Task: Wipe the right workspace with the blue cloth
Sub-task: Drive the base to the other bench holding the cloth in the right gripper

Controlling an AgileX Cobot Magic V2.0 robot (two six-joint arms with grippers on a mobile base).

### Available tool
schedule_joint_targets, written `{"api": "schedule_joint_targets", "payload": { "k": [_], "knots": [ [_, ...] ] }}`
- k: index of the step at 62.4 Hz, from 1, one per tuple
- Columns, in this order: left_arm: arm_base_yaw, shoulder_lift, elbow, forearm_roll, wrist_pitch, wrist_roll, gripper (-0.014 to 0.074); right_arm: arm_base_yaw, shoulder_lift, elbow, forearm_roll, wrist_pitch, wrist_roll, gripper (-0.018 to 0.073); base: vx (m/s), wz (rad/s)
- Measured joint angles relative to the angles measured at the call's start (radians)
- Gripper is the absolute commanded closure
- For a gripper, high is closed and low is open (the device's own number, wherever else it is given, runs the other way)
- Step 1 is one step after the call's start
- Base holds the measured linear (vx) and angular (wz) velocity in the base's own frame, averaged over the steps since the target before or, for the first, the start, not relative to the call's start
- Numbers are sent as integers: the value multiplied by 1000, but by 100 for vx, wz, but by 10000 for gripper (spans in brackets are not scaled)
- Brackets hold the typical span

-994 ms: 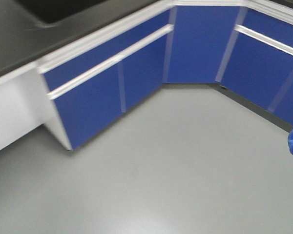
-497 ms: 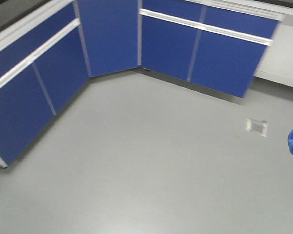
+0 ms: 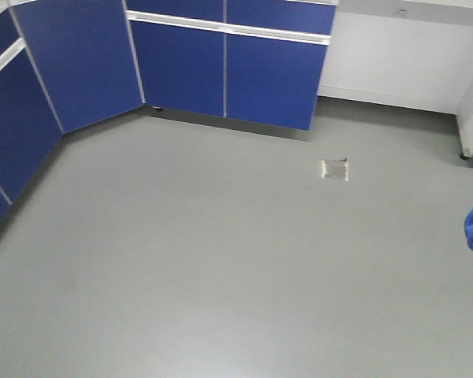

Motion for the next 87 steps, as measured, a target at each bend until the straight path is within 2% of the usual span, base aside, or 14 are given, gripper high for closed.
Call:
{"api": "schedule_joint_targets", "payload": {
  "k": [40, 69, 87],
  "knots": [
    [0, 0, 0, 0, 1, 0, 602, 0, 0, 0, 0, 0, 0, 559, 3, -36],
    [0, 0, 0, 0, 1, 0, 602, 0, 0, 0, 0, 0, 0, 559, 21, -64],
    [0, 0, 0, 0, 1, 0, 602, 0, 0, 0, 0, 0, 0, 559, 28, -38]
  ]
}}
